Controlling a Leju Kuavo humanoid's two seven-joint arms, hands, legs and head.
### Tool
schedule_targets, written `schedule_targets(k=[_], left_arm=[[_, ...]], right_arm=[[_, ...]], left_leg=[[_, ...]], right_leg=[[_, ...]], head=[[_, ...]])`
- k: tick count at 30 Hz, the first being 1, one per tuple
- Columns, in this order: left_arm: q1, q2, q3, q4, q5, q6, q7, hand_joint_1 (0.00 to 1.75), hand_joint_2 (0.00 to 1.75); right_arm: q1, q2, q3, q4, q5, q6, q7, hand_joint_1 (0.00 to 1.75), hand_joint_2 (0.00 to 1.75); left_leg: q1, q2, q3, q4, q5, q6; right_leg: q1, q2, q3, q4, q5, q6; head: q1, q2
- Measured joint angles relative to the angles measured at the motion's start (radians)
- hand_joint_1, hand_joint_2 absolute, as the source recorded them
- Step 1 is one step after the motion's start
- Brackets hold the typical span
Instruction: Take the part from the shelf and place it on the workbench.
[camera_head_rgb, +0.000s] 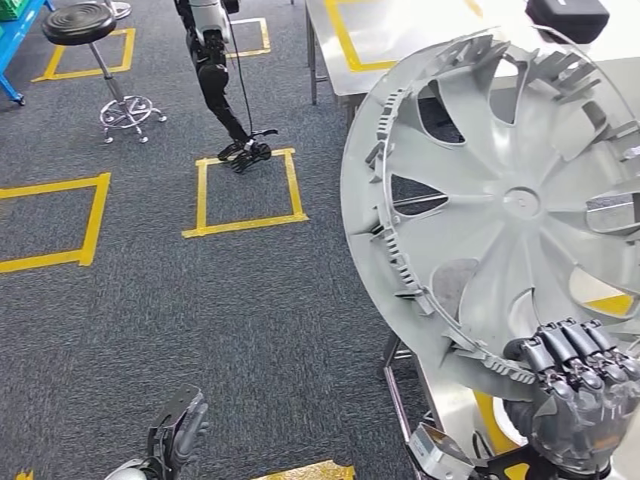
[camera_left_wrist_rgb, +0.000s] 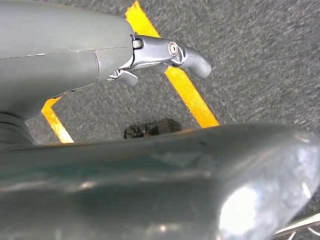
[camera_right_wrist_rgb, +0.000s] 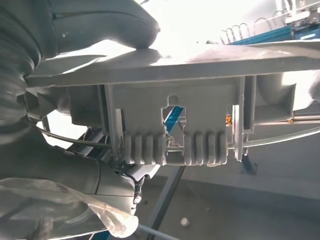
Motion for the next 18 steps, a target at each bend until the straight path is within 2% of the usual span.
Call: schedule_targets(k=[1, 2, 3, 4, 5, 6, 7, 8, 9, 10, 12, 13, 14, 16, 18], left_arm=[[-0.002, -0.001, 0.000, 0.000, 0.000, 0.000, 0.000, 0.00, 0.00], [-0.003, -0.001, 0.001, 0.000, 0.000, 0.000, 0.000, 0.00, 0.00], [-0.003, -0.002, 0.002, 0.000, 0.000, 0.000, 0.000, 0.00, 0.00], [-0.003, -0.003, 0.003, 0.000, 0.000, 0.000, -0.001, 0.00, 0.00], [0.000, -0.003, 0.003, 0.000, 0.000, 0.000, -0.001, 0.00, 0.00], [0.002, -0.004, 0.004, 0.000, 0.000, 0.000, -0.001, 0.00, 0.00], [0.004, -0.004, 0.004, 0.000, 0.000, 0.000, 0.000, 0.00, 0.00], [0.004, -0.004, 0.004, 0.000, 0.000, 0.000, 0.000, 0.00, 0.00], [0.004, -0.005, 0.004, 0.000, 0.000, 0.000, 0.000, 0.00, 0.00], [0.003, -0.005, 0.004, 0.000, 0.000, 0.000, 0.000, 0.00, 0.00], [0.001, -0.005, 0.005, 0.000, 0.000, 0.000, 0.000, 0.00, 0.00], [0.000, -0.005, 0.005, 0.000, 0.000, 0.000, -0.001, 0.00, 0.00], [0.000, -0.005, 0.006, 0.000, 0.000, 0.000, -0.001, 0.00, 0.00], [-0.002, -0.006, 0.006, 0.000, 0.000, 0.000, -0.001, 0.00, 0.00], [-0.003, -0.006, 0.007, 0.000, 0.000, 0.000, -0.001, 0.00, 0.00]], right_arm=[[0.001, 0.000, 0.001, 0.000, 0.000, 0.000, 0.000, 1.75, 1.75], [0.000, 0.000, 0.002, 0.000, 0.000, 0.000, 0.001, 1.75, 1.75], [-0.001, 0.000, 0.002, 0.000, 0.000, 0.000, 0.000, 1.75, 1.75], [-0.003, 0.000, 0.003, 0.001, 0.000, 0.000, 0.000, 1.75, 1.75], [-0.005, 0.000, 0.004, 0.001, 0.000, 0.000, 0.000, 1.75, 1.75], [-0.005, 0.000, 0.005, 0.002, 0.000, 0.000, -0.001, 1.75, 1.75], [-0.004, 0.000, 0.006, 0.004, 0.000, 0.000, -0.001, 1.75, 1.75], [-0.004, 0.000, 0.006, 0.005, 0.000, 0.000, -0.001, 1.75, 1.75], [-0.003, 0.000, 0.007, 0.007, 0.000, 0.000, -0.001, 1.75, 1.75], [-0.003, 0.000, 0.007, 0.008, 0.000, 0.000, -0.001, 1.75, 1.75], [-0.004, 0.000, 0.008, 0.008, 0.000, 0.000, -0.001, 1.75, 1.75], [-0.004, 0.000, 0.008, 0.008, 0.000, 0.000, 0.000, 1.75, 1.75], [-0.004, 0.000, 0.009, 0.008, 0.000, 0.000, 0.000, 1.75, 1.75], [-0.003, 0.000, 0.010, 0.007, 0.000, 0.000, 0.000, 1.75, 1.75], [-0.004, 0.000, 0.011, 0.007, 0.000, 0.000, 0.001, 1.75, 1.75]], left_leg=[[0.000, 0.013, 0.001, -0.007, 0.005, 0.002], [0.000, 0.025, 0.003, -0.016, 0.012, 0.005], [0.001, 0.038, 0.003, -0.025, 0.018, 0.008], [0.000, 0.053, 0.001, -0.029, 0.022, 0.010], [-0.001, 0.067, -0.001, -0.029, 0.023, 0.012], [-0.003, 0.082, -0.003, -0.028, 0.023, 0.013], [-0.003, 0.097, -0.005, -0.027, 0.023, 0.013], [-0.004, 0.111, -0.006, -0.026, 0.023, 0.012], [-0.003, 0.124, -0.006, -0.025, 0.022, 0.011], [-0.004, 0.136, -0.006, -0.022, 0.020, 0.009], [-0.008, 0.155, -0.006, -0.016, 0.014, 0.000], [-0.011, 0.162, -0.005, -0.012, 0.012, -0.004], [-0.013, 0.170, -0.005, -0.011, 0.011, -0.008], [-0.011, 0.179, -0.004, -0.007, 0.007, -0.015], [-0.004, 0.142, -0.019, 0.034, -0.027, -0.026]], right_leg=[[-0.001, -0.005, -0.007, 0.002, 0.000, 0.004], [0.000, -0.025, -0.018, 0.014, -0.010, 0.006], [0.002, -0.054, -0.036, 0.045, -0.032, 0.007], [0.003, -0.088, -0.062, 0.100, -0.064, 0.008], [0.004, -0.110, -0.090, 0.166, -0.100, 0.011], [0.004, -0.120, -0.115, 0.229, -0.127, 0.015], [0.003, -0.125, -0.128, 0.267, -0.139, 0.018], [0.003, -0.128, -0.120, 0.266, -0.132, 0.021], [0.002, -0.135, -0.092, 0.225, -0.110, 0.023], [0.002, -0.150, -0.047, 0.154, -0.081, 0.023], [0.008, -0.187, 0.029, 0.029, -0.050, 0.014], [0.010, -0.197, 0.047, -0.001, -0.047, 0.007], [0.013, -0.195, 0.050, -0.007, -0.049, -0.001], [0.011, -0.173, 0.048, -0.009, -0.042, -0.013], [0.007, -0.153, 0.045, -0.012, -0.036, -0.024]], head=[[0.000, 0.000], [0.001, 0.000], [0.002, 0.000], [0.003, 0.000], [0.004, 0.000], [0.004, 0.000], [0.004, 0.000], [0.004, 0.000], [0.004, 0.000], [0.004, 0.000], [0.003, 0.000], [0.002, 0.000], [0.002, 0.000], [0.001, 0.000], [-0.002, 0.000]])
